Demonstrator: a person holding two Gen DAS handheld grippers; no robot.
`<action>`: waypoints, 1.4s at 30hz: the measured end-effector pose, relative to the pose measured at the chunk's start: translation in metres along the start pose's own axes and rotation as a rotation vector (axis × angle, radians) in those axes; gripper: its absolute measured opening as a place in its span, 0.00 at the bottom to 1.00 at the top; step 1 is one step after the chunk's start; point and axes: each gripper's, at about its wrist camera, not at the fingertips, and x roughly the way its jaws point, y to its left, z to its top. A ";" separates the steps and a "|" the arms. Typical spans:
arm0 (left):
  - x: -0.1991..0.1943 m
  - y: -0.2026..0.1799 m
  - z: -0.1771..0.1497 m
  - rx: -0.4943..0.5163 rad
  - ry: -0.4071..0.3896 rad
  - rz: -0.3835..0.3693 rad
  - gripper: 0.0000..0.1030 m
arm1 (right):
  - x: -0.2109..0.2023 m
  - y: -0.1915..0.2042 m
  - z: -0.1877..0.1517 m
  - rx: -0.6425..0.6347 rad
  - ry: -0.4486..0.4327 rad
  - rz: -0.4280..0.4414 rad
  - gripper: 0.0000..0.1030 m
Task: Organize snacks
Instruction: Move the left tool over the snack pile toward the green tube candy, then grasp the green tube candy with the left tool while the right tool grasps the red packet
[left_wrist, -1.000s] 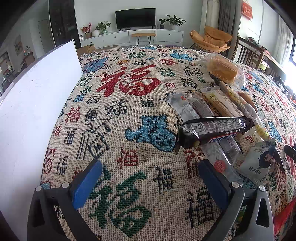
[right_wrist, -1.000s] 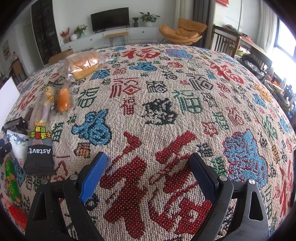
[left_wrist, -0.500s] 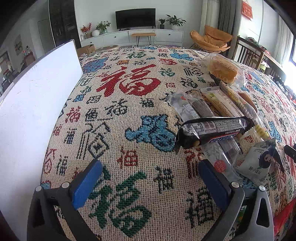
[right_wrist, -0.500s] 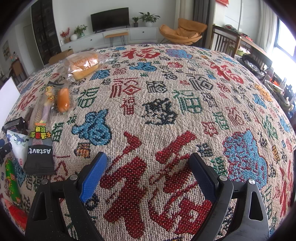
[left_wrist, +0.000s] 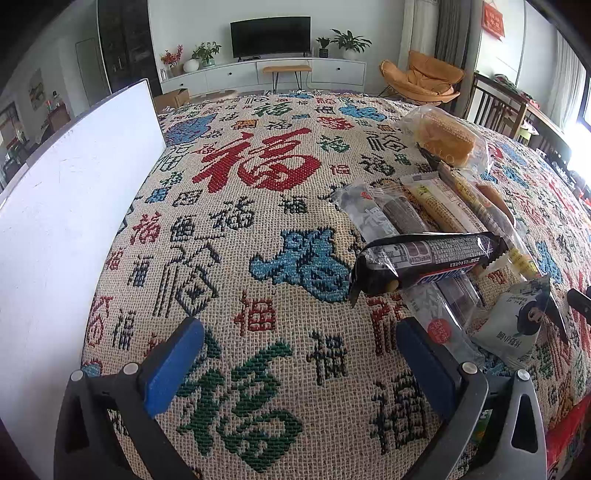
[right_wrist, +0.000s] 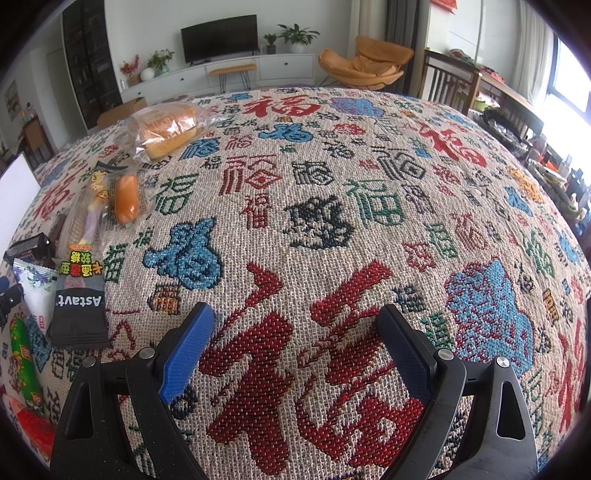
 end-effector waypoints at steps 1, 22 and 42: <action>0.000 0.000 0.000 0.000 0.000 0.000 1.00 | 0.000 0.000 0.000 0.000 0.000 0.000 0.90; -0.086 -0.018 -0.018 0.002 0.111 -0.313 1.00 | 0.000 0.000 0.000 0.000 0.000 0.000 0.90; -0.048 -0.031 -0.039 0.135 0.275 -0.011 0.95 | 0.000 0.000 0.000 0.000 -0.001 0.001 0.90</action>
